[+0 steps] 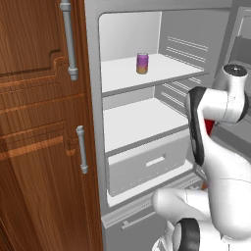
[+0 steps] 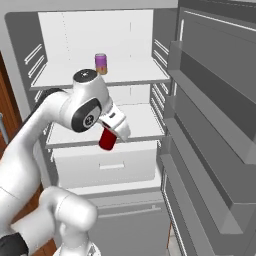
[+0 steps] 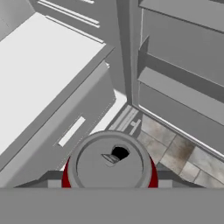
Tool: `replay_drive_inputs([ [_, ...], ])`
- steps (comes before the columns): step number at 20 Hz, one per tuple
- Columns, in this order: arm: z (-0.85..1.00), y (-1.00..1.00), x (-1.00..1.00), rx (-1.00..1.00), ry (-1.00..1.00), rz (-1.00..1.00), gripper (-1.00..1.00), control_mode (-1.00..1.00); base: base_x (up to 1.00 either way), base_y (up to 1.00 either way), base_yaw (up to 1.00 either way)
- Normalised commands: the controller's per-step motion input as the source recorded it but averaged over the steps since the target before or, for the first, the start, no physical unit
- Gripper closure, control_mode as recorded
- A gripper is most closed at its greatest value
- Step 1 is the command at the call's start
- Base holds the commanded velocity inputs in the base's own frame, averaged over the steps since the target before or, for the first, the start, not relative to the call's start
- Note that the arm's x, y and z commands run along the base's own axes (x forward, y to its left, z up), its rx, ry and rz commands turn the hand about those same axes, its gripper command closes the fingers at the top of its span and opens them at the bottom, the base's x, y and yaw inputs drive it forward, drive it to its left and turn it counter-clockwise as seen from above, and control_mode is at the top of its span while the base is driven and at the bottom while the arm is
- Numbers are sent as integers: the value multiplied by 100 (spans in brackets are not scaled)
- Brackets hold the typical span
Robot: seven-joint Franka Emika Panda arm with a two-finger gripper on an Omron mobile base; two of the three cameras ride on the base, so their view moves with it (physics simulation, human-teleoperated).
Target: Open the fridge, grab two sodas, and place both sodas inside the bowl with ice on the dining counter.
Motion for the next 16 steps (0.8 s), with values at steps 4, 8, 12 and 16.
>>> replay_drive_inputs([
  [4, 52, 30, -72, -5, -10, -8, 100, -100, 0, 0, 0],
  [8, 5, 19, -47, -4, -10, -3, 100, -100, 0, 0, 0],
  [12, 0, 3, -1, 0, 0, 0, 100, -100, 0, 0, 0],
  [16, -9, 13, -29, -2, -3, 0, 100, 100, -23, 8, 0],
])
